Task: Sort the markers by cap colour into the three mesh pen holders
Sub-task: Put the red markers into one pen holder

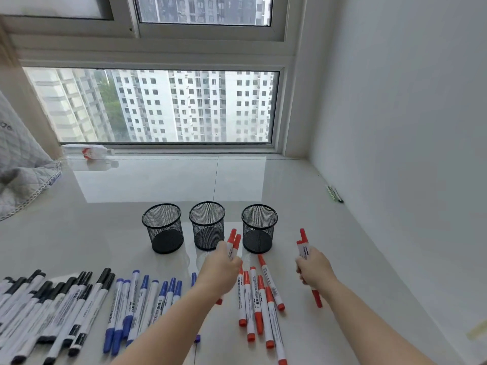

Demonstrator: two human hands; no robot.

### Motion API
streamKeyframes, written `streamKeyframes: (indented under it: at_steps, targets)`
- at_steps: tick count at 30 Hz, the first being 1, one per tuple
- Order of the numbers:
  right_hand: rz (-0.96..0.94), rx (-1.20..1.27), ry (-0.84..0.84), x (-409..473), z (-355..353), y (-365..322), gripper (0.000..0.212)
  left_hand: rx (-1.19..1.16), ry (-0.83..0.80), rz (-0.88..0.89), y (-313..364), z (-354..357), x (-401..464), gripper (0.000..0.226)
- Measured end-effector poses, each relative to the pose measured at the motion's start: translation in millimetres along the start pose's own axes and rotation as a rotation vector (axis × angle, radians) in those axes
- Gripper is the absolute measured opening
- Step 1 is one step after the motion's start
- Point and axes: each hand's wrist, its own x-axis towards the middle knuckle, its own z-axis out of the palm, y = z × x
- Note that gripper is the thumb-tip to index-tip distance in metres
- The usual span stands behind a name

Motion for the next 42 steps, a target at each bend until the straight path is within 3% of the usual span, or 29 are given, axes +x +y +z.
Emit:
streamKeyframes:
  at_steps: [2, 7, 11, 15, 17, 20, 23, 28, 35, 38, 42]
  targets:
    - [-0.085, 0.06, 0.057, 15.0, -8.2, -23.3, 0.009, -0.011, 0.024, 0.013, 20.5, -10.4, 13.2, 0.017]
    - [-0.123, 0.544, 0.172, 47.0, -19.0, -91.5, 0.035, -0.193, 0.112, 0.091, 63.5, -19.8, 53.4, 0.039]
    - [-0.12, 0.945, 0.157, 64.9, -7.3, -123.5, 0.038, -0.508, 0.196, 0.161, 79.2, -10.2, 85.4, 0.035]
    - [-0.105, 1.093, 0.191, 80.8, 12.8, -129.6, 0.03, -0.797, 0.28, 0.185, 83.2, 0.0, 109.7, 0.031]
    - [-0.127, 1.0, 0.167, 87.9, 23.7, -125.6, 0.029, -0.876, 0.302, 0.194, 80.1, 3.0, 118.7, 0.031]
    - [-0.181, 0.598, 0.099, 94.6, 42.9, -109.3, 0.038, -0.901, 0.29, 0.242, 71.7, 7.0, 127.3, 0.033]
    - [-0.164, 0.408, 0.038, 96.9, 57.4, -90.4, 0.035, -0.929, 0.299, 0.243, 65.7, 10.4, 131.7, 0.035]
    - [-0.152, 0.414, -0.004, 95.8, 60.8, -80.1, 0.03, -0.799, 0.374, 0.171, 59.9, 24.2, 133.2, 0.031]
    - [-0.159, 0.402, -0.042, 93.3, 58.2, -79.7, 0.013, -0.621, 0.337, 0.093, 41.1, 45.3, 135.1, 0.021]
    - [-0.14, 0.437, -0.049, 92.4, 57.6, -80.9, 0.011, -0.673, 0.335, 0.036, 33.0, 48.3, 133.6, 0.014]
    - [-0.179, 0.395, -0.029, 85.6, 52.7, -81.3, 0.015, -0.572, 0.274, 0.019, 30.9, 45.7, 129.9, 0.012]
